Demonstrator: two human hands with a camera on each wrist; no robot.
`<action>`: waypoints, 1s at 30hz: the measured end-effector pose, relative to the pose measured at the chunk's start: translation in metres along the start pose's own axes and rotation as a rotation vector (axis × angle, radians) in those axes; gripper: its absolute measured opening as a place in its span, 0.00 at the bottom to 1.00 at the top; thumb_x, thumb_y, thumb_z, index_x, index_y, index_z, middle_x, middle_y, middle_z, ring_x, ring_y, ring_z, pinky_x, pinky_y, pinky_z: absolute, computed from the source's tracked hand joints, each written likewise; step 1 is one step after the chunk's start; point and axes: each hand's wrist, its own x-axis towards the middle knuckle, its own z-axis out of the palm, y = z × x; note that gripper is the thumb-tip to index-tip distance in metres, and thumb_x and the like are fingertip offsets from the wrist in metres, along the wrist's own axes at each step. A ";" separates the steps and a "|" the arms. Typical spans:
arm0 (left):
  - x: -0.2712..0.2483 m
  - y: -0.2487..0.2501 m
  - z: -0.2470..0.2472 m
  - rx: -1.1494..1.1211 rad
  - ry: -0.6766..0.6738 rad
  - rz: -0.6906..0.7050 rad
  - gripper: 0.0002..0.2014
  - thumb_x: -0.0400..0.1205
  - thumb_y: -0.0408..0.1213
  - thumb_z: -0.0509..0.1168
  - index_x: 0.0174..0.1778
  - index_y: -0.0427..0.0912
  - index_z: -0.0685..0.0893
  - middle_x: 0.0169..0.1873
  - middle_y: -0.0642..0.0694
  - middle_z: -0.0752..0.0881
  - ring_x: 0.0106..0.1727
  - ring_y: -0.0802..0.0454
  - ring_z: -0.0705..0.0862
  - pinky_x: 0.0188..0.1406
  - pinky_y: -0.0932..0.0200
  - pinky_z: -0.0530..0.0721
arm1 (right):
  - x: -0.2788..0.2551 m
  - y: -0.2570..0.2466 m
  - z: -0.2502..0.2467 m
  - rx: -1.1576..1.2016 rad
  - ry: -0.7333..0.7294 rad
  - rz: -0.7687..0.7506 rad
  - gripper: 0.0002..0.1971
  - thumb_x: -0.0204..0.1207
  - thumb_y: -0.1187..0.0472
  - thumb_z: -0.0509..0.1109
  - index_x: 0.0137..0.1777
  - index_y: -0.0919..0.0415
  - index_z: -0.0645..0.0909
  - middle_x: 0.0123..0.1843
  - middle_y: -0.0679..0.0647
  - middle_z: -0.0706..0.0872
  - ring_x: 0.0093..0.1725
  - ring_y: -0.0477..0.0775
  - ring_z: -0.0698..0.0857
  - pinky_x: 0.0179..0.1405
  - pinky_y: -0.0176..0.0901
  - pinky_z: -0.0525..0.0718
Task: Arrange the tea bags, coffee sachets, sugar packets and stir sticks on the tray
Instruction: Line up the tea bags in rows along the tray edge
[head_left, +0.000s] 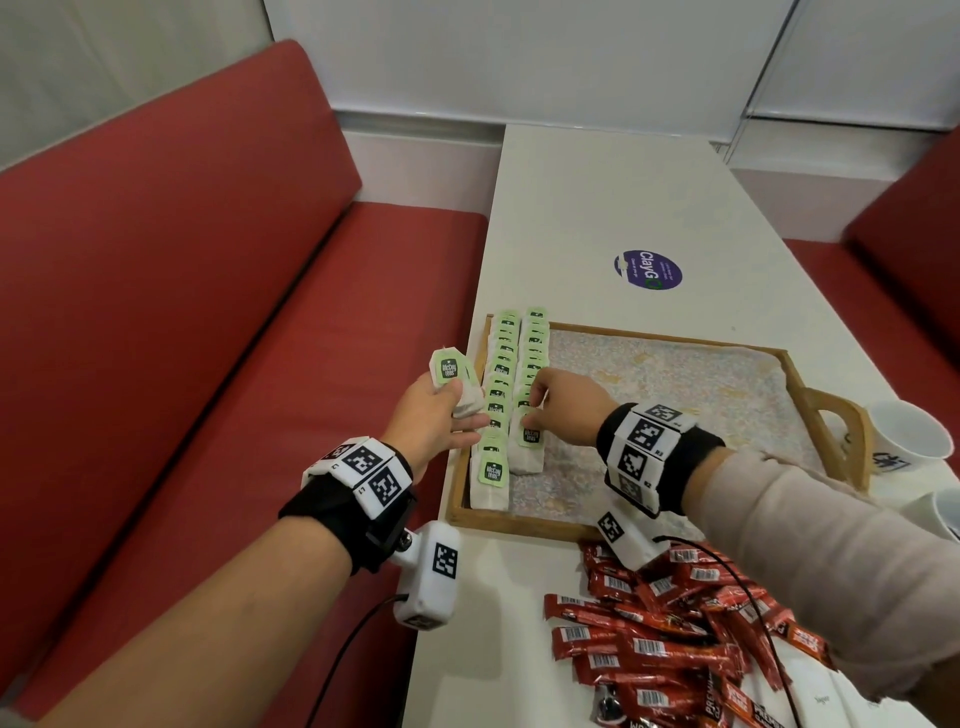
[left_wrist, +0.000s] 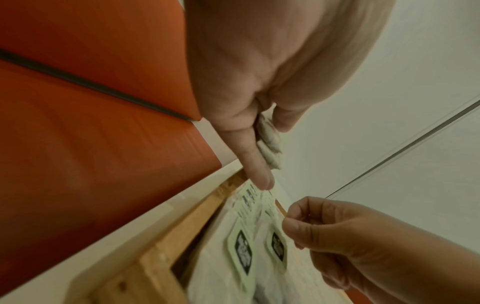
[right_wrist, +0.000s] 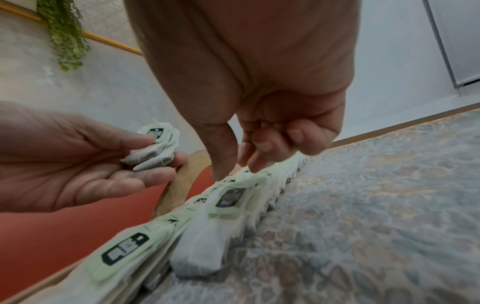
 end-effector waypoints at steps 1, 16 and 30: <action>0.000 0.001 0.001 -0.005 0.001 -0.001 0.11 0.89 0.33 0.48 0.64 0.40 0.72 0.51 0.39 0.84 0.41 0.50 0.87 0.34 0.60 0.87 | 0.000 0.000 0.000 0.000 0.000 -0.016 0.09 0.75 0.58 0.73 0.47 0.57 0.75 0.37 0.46 0.76 0.43 0.53 0.78 0.36 0.41 0.72; -0.009 -0.002 0.004 0.124 -0.125 0.044 0.02 0.84 0.34 0.63 0.50 0.43 0.76 0.45 0.43 0.87 0.43 0.51 0.89 0.38 0.58 0.88 | -0.009 -0.016 -0.008 0.350 0.133 -0.246 0.10 0.77 0.57 0.71 0.58 0.51 0.82 0.44 0.45 0.82 0.45 0.43 0.80 0.47 0.37 0.73; 0.000 -0.006 -0.002 0.131 -0.009 0.044 0.07 0.87 0.38 0.57 0.51 0.39 0.77 0.46 0.43 0.86 0.36 0.53 0.88 0.25 0.61 0.85 | -0.016 0.008 -0.018 0.317 0.029 -0.121 0.07 0.81 0.62 0.67 0.40 0.56 0.78 0.35 0.52 0.86 0.20 0.44 0.77 0.20 0.28 0.71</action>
